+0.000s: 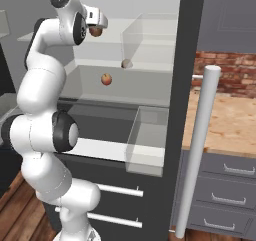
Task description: Pick up the peach and apple from the fridge and place one fruit on each plate on the dining counter.
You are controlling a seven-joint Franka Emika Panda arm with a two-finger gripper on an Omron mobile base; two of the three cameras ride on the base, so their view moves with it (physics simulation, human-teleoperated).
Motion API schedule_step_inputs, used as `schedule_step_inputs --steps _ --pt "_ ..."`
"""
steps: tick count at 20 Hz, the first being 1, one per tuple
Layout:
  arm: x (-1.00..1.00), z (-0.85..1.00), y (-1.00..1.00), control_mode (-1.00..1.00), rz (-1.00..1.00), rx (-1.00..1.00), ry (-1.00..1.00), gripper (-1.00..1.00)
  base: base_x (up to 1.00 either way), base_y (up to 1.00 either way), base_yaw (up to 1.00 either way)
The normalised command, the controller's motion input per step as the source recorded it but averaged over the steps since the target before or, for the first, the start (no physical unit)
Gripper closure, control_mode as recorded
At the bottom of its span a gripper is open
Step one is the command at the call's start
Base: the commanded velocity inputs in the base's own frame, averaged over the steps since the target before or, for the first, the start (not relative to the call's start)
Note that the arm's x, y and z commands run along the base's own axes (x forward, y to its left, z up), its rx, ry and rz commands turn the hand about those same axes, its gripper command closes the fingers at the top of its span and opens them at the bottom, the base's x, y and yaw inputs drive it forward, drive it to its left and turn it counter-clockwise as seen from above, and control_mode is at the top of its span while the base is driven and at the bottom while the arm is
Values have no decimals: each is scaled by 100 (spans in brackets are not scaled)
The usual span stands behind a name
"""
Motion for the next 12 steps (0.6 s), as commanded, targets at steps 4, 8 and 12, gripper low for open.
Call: schedule_step_inputs --steps 4,8,12 --pt "33 0 4 -100 0 0 0 -100 0 0 0" --pt "21 0 0 -100 0 0 0 -100 0 0 0" --pt "5 -11 0 -100 0 0 0 -100 0 0 0"
